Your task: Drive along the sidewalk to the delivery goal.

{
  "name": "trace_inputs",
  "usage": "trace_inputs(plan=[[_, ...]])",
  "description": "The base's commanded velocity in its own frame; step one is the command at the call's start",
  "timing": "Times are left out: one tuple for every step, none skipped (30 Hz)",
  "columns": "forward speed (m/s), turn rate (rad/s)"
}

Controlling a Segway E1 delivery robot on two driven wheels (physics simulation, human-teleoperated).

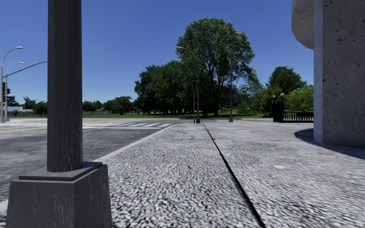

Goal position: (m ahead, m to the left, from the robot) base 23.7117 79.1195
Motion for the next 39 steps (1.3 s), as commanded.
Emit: trace_inputs(plan=[[0.00,0.00],[0.00,0.00],[0.00,0.00],[0.00,0.00],[0.00,0.00],[0.00,0.00],[0.00,0.00],[0.00,0.00],[0.00,0.00],[0.00,0.00],[0.00,0.00],[0.00,0.00],[0.00,0.00],[0.00,0.00],[0.00,0.00],[0.00,0.00],[0.00,0.00],[0.00,0.00],[0.00,0.00],[0.00,0.00],[0.00,0.00],[0.00,0.00],[0.00,0.00],[0.00,0.00],[0.00,0.00],[0.00,0.00],[0.00,0.00],[0.00,0.00],[0.00,0.00],[0.00,0.00],[0.00,-0.11],[0.00,-0.26],[0.00,-0.33],[0.00,-0.33],[0.00,-0.35],[0.00,-0.35],[0.00,-0.35],[0.00,-0.35],[0.00,-0.35]])
